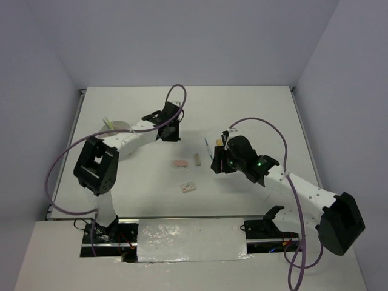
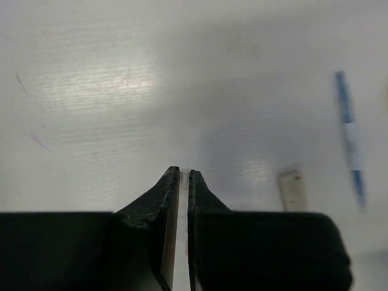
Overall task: Sort the stationery into containers
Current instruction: Pick up the pen cap from the center of the board, then pick up the pen from the center of the board.
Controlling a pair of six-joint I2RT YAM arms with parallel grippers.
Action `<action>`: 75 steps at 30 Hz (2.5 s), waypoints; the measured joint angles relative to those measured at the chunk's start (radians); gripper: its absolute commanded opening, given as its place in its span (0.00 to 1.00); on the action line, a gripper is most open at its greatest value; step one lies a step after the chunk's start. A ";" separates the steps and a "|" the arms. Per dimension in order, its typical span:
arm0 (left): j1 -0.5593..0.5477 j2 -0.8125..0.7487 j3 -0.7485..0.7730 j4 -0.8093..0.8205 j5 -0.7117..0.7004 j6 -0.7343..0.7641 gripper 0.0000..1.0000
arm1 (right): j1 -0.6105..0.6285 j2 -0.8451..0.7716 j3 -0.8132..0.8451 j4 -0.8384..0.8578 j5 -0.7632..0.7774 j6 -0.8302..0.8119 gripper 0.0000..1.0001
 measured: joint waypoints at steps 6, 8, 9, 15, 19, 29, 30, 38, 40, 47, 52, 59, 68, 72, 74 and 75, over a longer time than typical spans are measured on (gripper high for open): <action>0.013 -0.216 0.033 0.076 0.046 -0.047 0.00 | -0.031 0.224 0.177 -0.034 0.048 -0.052 0.60; 0.021 -0.270 0.051 0.085 0.053 -0.050 0.00 | -0.035 0.322 0.265 -0.056 0.074 -0.073 0.59; 0.023 -0.297 0.052 0.082 0.056 -0.051 0.00 | -0.035 0.360 0.298 -0.059 0.087 -0.082 0.59; 0.065 -0.612 -0.084 0.044 0.117 -0.073 0.00 | -0.044 0.600 0.488 -0.146 0.154 -0.137 0.50; 0.082 -0.932 -0.203 -0.011 0.135 -0.064 0.00 | -0.055 0.718 0.588 -0.194 0.166 -0.161 0.47; 0.082 -1.313 -0.305 -0.139 0.106 -0.034 0.00 | -0.057 0.885 0.639 -0.214 0.165 -0.177 0.42; 0.083 -1.316 -0.315 -0.154 0.106 -0.030 0.00 | -0.057 0.900 0.648 -0.215 0.162 -0.177 0.40; 0.083 -1.344 -0.348 -0.208 0.114 -0.016 0.00 | -0.057 0.909 0.651 -0.174 0.165 -0.169 0.00; 0.083 -1.344 -0.348 -0.202 0.124 -0.017 0.00 | -0.057 0.892 0.632 -0.163 0.167 -0.159 0.00; 0.084 -1.345 -0.422 -0.015 0.269 -0.086 0.00 | -0.049 0.524 0.491 -0.206 0.154 -0.114 0.00; 0.084 -1.350 -0.547 0.323 0.421 -0.219 0.00 | 0.022 0.013 0.368 -0.092 0.040 -0.044 0.00; 0.083 -1.291 -0.720 0.830 0.497 -0.439 0.00 | 0.286 -0.346 0.082 0.145 -0.090 0.116 0.00; 0.073 -1.199 -0.725 1.196 0.529 -0.611 0.00 | 0.584 -0.276 0.115 0.214 0.088 0.123 0.00; 0.049 -1.213 -0.710 1.184 0.528 -0.616 0.00 | 0.615 -0.219 0.197 0.231 0.130 0.098 0.00; 0.041 -1.227 -0.710 1.168 0.528 -0.615 0.00 | 0.621 -0.188 0.236 0.236 0.147 0.082 0.00; 0.039 -1.231 -0.710 1.162 0.528 -0.614 0.00 | 0.624 -0.169 0.257 0.239 0.153 0.073 0.00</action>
